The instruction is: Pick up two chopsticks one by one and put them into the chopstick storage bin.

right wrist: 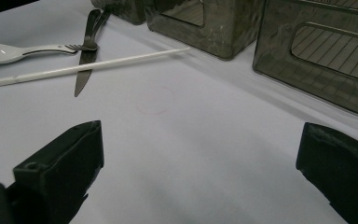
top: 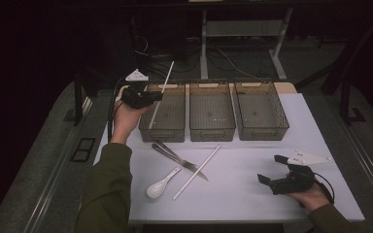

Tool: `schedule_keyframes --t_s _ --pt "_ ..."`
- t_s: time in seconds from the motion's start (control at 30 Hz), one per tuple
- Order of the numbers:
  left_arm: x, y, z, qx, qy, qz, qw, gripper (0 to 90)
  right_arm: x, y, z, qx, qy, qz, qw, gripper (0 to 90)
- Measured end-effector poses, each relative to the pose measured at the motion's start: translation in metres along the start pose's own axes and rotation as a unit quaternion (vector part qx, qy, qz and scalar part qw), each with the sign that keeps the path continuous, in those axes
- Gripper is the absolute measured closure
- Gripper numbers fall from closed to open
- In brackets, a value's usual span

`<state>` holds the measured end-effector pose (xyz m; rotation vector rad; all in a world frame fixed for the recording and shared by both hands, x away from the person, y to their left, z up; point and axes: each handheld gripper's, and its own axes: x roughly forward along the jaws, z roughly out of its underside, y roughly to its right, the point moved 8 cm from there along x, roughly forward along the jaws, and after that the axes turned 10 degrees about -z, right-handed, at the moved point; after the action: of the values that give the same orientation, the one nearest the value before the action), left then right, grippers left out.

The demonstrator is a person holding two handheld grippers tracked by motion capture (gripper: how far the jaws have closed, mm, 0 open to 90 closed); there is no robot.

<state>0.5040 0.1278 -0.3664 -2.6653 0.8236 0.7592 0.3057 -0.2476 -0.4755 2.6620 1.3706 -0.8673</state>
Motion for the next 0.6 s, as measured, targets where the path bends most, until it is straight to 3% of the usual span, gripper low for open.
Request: schedule_keyframes --t_s 0.37,0.6 --pt "0.019 -0.009 0.032 -0.008 -0.050 -0.011 0.9987 85.0 0.001 0.000 0.000 0.000 0.000 0.000 1.0000 0.6" --pt "0.028 -0.009 0.040 -0.016 -0.056 -0.012 0.9982 84.8 0.001 0.001 0.000 0.000 0.000 0.000 1.0000 0.6"
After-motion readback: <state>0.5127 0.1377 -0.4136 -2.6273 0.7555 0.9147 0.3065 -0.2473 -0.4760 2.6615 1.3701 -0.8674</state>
